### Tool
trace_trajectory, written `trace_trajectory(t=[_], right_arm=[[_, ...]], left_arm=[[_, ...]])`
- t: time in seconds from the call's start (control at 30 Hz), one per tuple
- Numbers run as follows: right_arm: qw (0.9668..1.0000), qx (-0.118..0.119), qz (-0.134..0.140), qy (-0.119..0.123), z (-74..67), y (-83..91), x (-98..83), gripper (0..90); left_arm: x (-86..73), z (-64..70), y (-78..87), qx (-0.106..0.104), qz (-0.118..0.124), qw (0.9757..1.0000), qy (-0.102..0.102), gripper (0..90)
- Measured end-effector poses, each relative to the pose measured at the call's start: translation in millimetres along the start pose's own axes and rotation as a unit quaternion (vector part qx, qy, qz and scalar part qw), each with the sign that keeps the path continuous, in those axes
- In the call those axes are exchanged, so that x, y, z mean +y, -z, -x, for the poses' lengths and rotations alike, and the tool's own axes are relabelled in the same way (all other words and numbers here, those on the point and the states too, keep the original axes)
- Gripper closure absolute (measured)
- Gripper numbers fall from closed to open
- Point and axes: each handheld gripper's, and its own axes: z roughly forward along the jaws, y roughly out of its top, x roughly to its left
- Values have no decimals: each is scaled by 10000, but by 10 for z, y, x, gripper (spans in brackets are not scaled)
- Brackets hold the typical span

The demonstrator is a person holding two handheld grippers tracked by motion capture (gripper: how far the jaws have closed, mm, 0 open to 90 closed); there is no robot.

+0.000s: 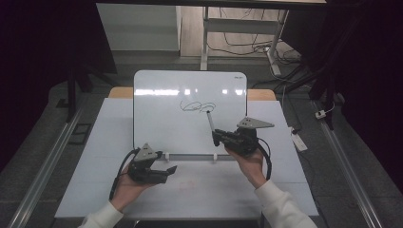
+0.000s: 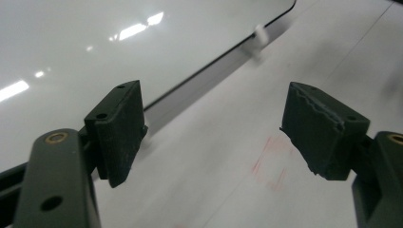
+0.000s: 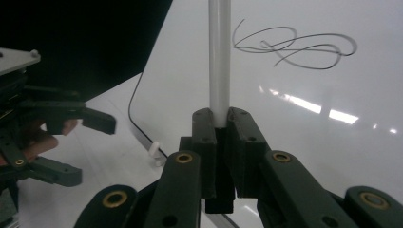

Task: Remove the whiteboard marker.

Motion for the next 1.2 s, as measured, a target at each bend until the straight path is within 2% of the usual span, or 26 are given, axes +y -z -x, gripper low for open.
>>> trace_trajectory(t=[0.03,0.2,0.27,0.3,0.53,0.63,0.77,0.9,1.07,1.13,1.2], right_arm=[[10000,15,1,-5,-19,-16,-17,812],[9999,93,28,31,-129,-110,-121,812],[9999,107,51,44,-151,-125,-140,812],[9998,135,119,84,-201,-147,-168,811],[9990,280,346,-34,-284,-182,-224,811],[9985,322,437,-6,-318,-182,-235,811],[9981,388,468,63,-368,-193,-244,811],[9980,313,529,160,-388,-184,-260,812],[9981,324,493,171,-377,-173,-283,806],[9980,356,442,272,-380,-167,-281,760],[9976,507,289,384,-345,-150,-239,627]], left_arm=[[0,0,0,0,0,10000,0,237],[236,116,-193,-266,211,9994,19,279],[272,140,-222,-281,230,9993,-18,288],[333,182,-276,-353,268,9990,-73,313],[477,272,-448,-589,349,9976,-142,414],[510,294,-490,-614,353,9972,-225,479],[523,281,-509,-724,422,9963,-214,575],[516,293,-512,-799,409,9954,-328,724],[512,266,-521,-797,254,9956,-430,773],[510,250,-516,-714,180,9959,-534,784],[508,234,-504,-631,96,9958,-657,787]])
